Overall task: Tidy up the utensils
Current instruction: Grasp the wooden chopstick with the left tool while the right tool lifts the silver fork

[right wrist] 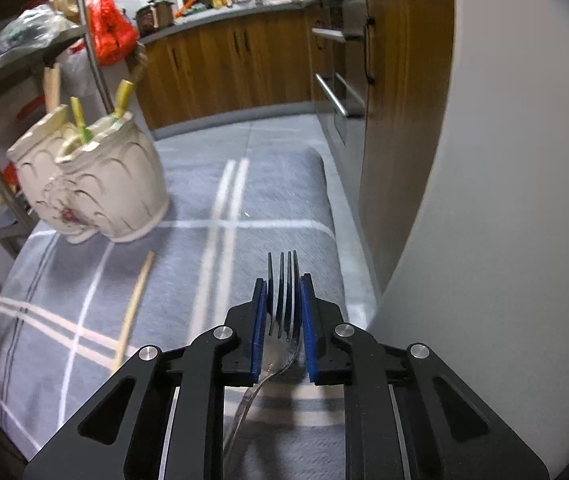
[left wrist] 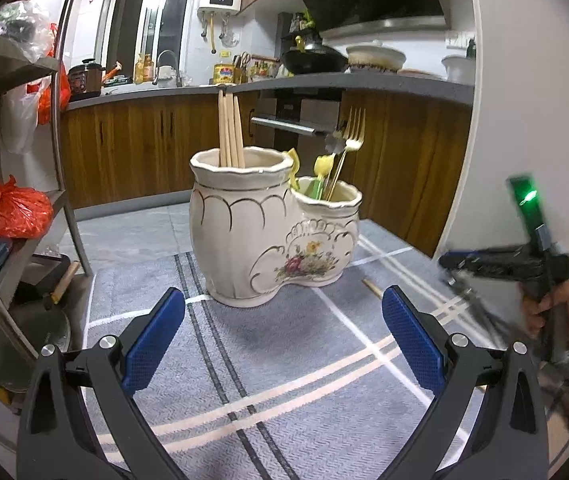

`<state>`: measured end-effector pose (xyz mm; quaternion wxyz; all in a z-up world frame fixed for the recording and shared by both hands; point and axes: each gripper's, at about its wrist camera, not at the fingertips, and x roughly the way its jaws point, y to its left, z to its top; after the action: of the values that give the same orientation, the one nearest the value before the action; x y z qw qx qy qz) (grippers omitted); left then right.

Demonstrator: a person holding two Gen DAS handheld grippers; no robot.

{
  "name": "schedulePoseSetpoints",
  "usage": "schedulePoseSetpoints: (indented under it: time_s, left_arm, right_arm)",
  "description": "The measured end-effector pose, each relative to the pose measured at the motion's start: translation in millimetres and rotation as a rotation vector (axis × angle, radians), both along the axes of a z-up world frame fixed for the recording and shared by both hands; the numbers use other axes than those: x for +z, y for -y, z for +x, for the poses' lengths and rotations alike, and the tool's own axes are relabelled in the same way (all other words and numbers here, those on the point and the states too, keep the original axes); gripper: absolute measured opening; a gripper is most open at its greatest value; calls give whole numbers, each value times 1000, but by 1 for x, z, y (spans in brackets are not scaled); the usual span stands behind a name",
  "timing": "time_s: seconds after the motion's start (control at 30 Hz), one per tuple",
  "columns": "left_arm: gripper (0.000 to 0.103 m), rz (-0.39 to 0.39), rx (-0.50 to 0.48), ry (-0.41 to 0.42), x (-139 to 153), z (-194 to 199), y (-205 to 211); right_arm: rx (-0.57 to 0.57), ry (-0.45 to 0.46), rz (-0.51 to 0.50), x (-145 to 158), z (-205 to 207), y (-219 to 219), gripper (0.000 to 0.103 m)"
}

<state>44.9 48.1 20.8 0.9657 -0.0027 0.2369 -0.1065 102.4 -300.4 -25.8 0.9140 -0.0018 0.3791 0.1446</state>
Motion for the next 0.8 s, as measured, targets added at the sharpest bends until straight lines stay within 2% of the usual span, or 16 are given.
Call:
schedulePoseSetpoints:
  time_s: [0.2, 0.23, 0.4, 0.5, 0.67, 0.8]
  left_arm:
    - [97, 0, -3, -58, 0, 9, 11]
    - [97, 7, -2, -58, 2, 10, 14]
    - [97, -4, -12, -83, 4, 11, 32]
    - [97, 29, -21, -95, 2, 12, 48]
    - [97, 66, -40, -132, -5, 18, 75]
    - [97, 79, -43, -183, -16, 24, 96]
  right_arm:
    - [-14, 133, 28, 34, -25, -13, 12]
    - [-15, 177, 20, 42, -33, -18, 3]
    - [18, 275, 16, 56, -54, -28, 3]
    - [25, 331, 38, 64, -66, -21, 3]
    - [-28, 490, 18, 80, -88, -10, 3]
    - [-74, 561, -16, 81, -93, -10, 3]
